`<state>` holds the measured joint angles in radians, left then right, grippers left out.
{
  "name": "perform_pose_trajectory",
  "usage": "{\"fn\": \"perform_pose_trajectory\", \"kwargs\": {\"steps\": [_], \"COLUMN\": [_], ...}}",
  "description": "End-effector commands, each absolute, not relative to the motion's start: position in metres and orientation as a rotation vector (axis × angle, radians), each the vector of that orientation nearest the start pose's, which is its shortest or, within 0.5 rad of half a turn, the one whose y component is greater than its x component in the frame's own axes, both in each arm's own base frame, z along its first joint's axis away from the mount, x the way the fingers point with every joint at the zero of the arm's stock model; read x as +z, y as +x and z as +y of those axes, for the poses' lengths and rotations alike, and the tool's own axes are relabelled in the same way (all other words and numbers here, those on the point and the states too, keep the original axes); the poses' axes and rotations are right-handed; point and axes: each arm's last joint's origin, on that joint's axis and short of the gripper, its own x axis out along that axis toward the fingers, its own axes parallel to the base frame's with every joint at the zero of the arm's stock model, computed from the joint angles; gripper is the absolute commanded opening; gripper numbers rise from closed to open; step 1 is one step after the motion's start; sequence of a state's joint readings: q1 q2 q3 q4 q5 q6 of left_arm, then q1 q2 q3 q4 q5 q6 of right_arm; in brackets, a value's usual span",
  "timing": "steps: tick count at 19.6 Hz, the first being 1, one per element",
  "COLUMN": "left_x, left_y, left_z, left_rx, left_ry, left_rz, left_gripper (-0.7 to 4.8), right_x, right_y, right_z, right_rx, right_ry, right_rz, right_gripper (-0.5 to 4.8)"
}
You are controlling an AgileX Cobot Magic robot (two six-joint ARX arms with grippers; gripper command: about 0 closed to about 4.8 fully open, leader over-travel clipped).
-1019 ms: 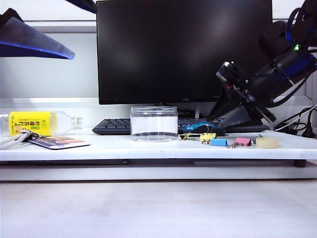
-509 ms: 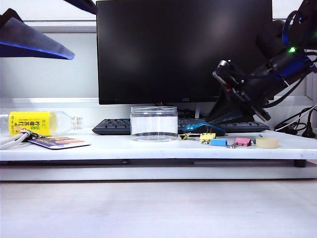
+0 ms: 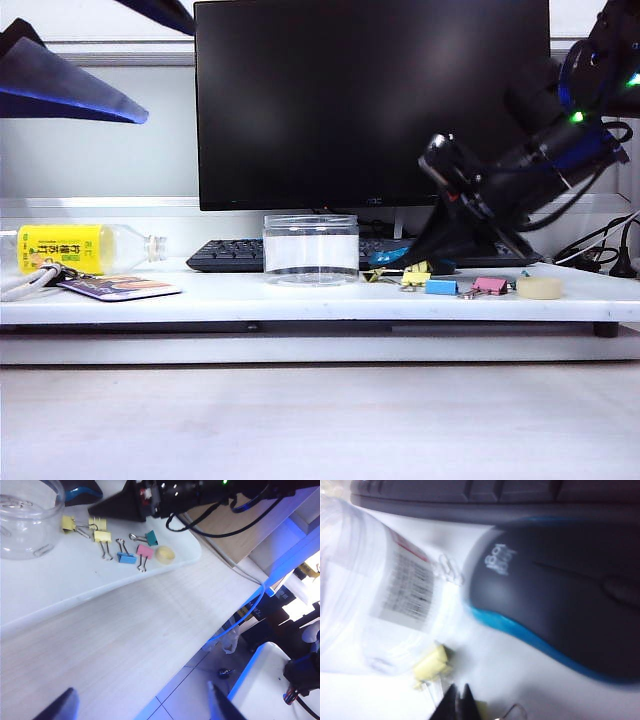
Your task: Pick up the clips with the largest number of clips of the same color on the table and place them in a round transparent plastic box.
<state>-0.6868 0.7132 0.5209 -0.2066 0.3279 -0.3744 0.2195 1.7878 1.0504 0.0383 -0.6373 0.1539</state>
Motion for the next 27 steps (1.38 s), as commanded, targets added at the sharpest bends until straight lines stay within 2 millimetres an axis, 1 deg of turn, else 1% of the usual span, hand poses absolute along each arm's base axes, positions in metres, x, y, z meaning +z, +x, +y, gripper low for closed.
{"fn": "perform_pose_trajectory", "kwargs": {"steps": [1, 4, 7, 9, 10, 11, 12, 14, 16, 20, 22, 25, 27], "left_x": [0.253, 0.253, 0.253, 0.252, 0.252, 0.251, 0.249, 0.248, 0.249, 0.249, 0.249, 0.249, 0.248], "left_y": [0.118, 0.118, 0.118, 0.118, 0.118, 0.118, 0.118, 0.118, 0.118, 0.119, 0.119, 0.119, 0.119], "left_z": [-0.109, -0.109, -0.108, -0.108, -0.108, -0.107, -0.107, -0.106, -0.106, -0.106, -0.106, -0.106, -0.106], "left_rx": [-0.912, -0.911, -0.895, -0.896, -0.893, -0.871, -0.854, -0.84, -0.835, -0.809, -0.809, -0.813, -0.812], "left_ry": [-0.26, -0.26, -0.247, -0.232, -0.228, -0.22, -0.215, -0.198, -0.196, -0.19, -0.19, -0.19, -0.188], "left_rz": [0.577, 0.576, 0.574, 0.577, 0.579, 0.583, 0.59, 0.592, 0.587, 0.574, 0.576, 0.581, 0.586], "left_gripper": [3.44, 3.44, 3.44, 3.44, 3.44, 3.44, 3.44, 3.44, 3.44, 3.44, 3.44, 3.44, 3.44], "right_x": [0.185, 0.186, 0.19, 0.205, 0.209, 0.22, 0.227, 0.242, 0.248, 0.251, 0.252, 0.248, 0.241], "right_y": [0.357, 0.357, 0.359, 0.365, 0.367, 0.371, 0.374, 0.376, 0.373, 0.362, 0.358, 0.361, 0.365], "right_z": [0.097, 0.097, 0.099, 0.102, 0.102, 0.104, 0.105, 0.115, 0.129, 0.161, 0.174, 0.178, 0.178], "right_rx": [0.764, 0.768, 0.818, 0.868, 0.883, 0.912, 0.93, 1.026, 1.098, 1.181, 1.161, 1.081, 1.061], "right_ry": [0.283, 0.293, 0.344, 0.366, 0.374, 0.392, 0.399, 0.42, 0.422, 0.378, 0.322, 0.286, 0.286], "right_rz": [0.742, 0.744, 0.729, 0.696, 0.688, 0.665, 0.653, 0.633, 0.632, 0.614, 0.576, 0.547, 0.553], "right_gripper": [-0.06, -0.06, -0.06, -0.06, -0.06, -0.06, -0.06, -0.06, -0.06, -0.06, -0.06, -0.06, -0.06]}}
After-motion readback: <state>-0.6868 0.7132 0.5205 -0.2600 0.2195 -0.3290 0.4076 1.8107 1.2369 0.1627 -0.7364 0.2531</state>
